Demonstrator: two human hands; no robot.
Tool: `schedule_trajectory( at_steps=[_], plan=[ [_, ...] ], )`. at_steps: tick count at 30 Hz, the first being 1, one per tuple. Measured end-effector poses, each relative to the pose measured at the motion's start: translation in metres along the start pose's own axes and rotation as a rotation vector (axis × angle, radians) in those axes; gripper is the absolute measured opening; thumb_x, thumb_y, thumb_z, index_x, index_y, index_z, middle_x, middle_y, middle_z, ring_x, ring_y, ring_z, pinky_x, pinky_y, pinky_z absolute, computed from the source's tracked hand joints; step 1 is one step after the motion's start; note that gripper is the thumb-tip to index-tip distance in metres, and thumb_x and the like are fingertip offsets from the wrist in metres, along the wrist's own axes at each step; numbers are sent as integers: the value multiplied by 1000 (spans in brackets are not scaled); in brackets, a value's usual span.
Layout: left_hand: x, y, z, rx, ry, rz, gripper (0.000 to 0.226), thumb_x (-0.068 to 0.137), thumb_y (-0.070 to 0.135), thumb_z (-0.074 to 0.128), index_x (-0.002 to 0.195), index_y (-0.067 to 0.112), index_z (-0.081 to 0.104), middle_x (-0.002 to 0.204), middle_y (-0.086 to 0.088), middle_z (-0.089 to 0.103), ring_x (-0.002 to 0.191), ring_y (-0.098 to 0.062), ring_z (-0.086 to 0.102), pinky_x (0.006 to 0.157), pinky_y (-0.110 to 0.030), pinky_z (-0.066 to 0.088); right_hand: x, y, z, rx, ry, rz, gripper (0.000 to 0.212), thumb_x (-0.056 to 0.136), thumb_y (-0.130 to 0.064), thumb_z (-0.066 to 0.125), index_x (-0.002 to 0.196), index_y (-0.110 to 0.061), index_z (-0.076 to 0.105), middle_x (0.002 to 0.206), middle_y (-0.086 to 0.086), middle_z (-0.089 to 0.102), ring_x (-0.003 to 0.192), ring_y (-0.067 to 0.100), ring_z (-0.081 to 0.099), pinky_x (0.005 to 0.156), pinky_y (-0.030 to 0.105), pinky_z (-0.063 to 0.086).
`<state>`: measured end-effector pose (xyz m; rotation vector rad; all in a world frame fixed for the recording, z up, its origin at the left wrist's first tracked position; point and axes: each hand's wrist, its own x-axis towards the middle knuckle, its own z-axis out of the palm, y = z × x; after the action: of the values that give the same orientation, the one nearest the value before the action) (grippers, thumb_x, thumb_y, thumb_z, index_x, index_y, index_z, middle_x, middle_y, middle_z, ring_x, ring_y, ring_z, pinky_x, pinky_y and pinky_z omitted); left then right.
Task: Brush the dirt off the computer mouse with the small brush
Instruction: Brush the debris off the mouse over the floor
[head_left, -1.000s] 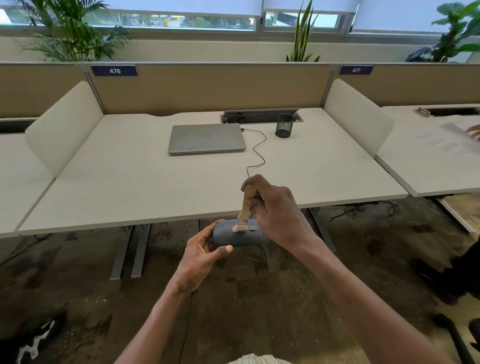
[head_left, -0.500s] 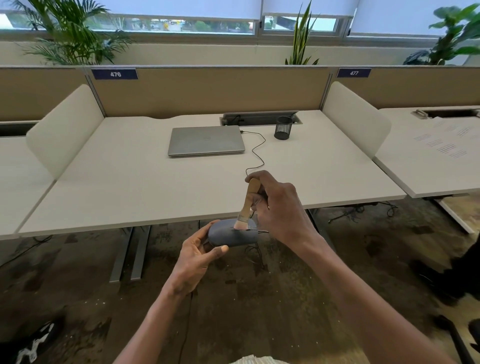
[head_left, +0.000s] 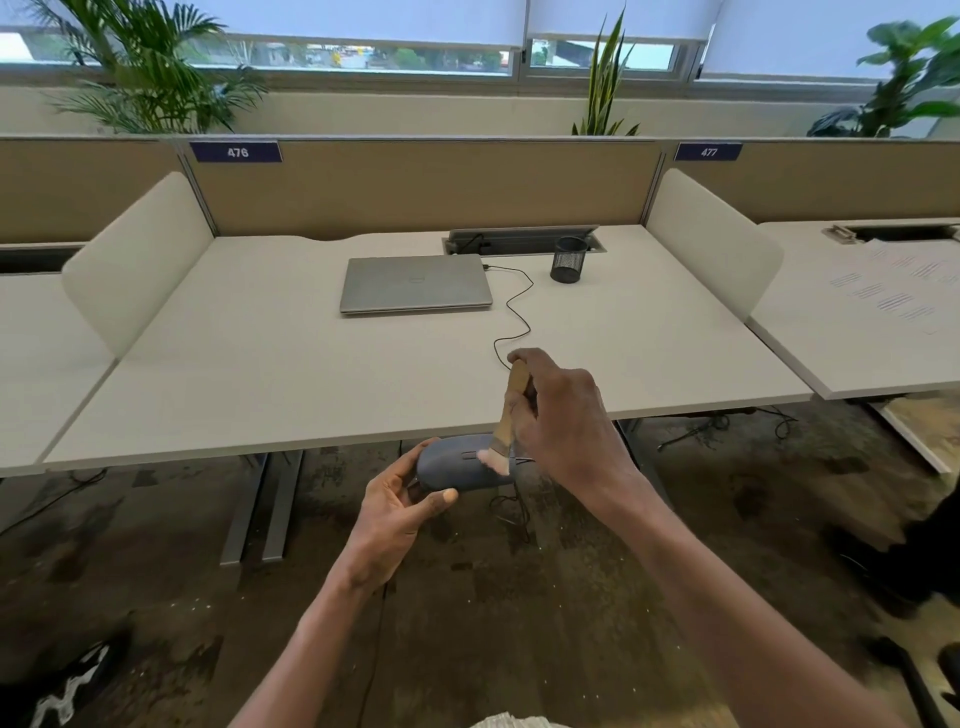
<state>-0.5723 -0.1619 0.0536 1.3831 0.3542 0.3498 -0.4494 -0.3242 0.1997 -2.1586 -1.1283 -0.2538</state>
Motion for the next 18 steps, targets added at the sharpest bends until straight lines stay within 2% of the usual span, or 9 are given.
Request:
schedule_trajectory(
  at_steps=[2, 3, 4, 7, 8, 12, 18],
  plan=[
    [-2, 0, -1, -13, 4, -5, 80, 72, 21, 88, 143, 13, 51, 138, -6, 64, 131, -19, 60, 104, -31, 53, -2, 2, -2, -11, 2, 12, 40, 94, -6, 63, 133, -6, 55, 81, 8, 71, 64, 17, 66, 60, 26, 58],
    [-4, 1, 0, -15, 7, -10, 86, 69, 29, 92, 143, 13, 51, 138, -5, 64, 130, -18, 60, 104, -31, 53, -3, 3, -3, 6, 20, 19, 39, 94, -6, 63, 133, -8, 55, 81, 8, 71, 66, 19, 66, 63, 31, 59],
    [-4, 1, 0, -10, 10, -13, 87, 67, 31, 93, 142, 14, 52, 137, -4, 64, 130, -18, 60, 104, -31, 53, -3, 4, -4, 29, 39, 16, 38, 95, -7, 63, 132, -9, 55, 82, 6, 70, 67, 18, 66, 63, 32, 59],
    [-4, 1, 1, 9, 7, -8, 71, 74, 15, 84, 138, 19, 54, 137, -5, 64, 131, -19, 59, 104, -29, 53, -4, 5, -5, 86, 24, -36, 35, 95, -7, 64, 129, -12, 54, 87, 4, 69, 74, 18, 68, 64, 31, 60],
    [-3, 2, 2, 12, 8, -6, 71, 73, 16, 86, 137, 21, 54, 137, -4, 64, 131, -19, 59, 104, -29, 52, -5, 5, -5, 91, -2, -49, 35, 95, -6, 64, 128, -13, 53, 91, 5, 69, 79, 20, 69, 65, 32, 60],
    [-6, 6, 4, -2, 9, -27, 97, 54, 46, 97, 136, 20, 55, 134, 0, 66, 128, -14, 61, 100, -25, 54, -11, 15, -8, 92, -53, -35, 35, 95, -1, 62, 125, -16, 52, 95, 7, 67, 85, 23, 69, 67, 35, 62],
    [-5, 10, 7, -3, 13, -25, 106, 52, 45, 98, 142, 12, 51, 138, -5, 64, 131, -16, 59, 106, -27, 51, -6, 25, -13, 161, 34, -22, 31, 94, 2, 61, 119, -15, 56, 87, 5, 70, 78, 19, 71, 66, 35, 59]
  ],
)
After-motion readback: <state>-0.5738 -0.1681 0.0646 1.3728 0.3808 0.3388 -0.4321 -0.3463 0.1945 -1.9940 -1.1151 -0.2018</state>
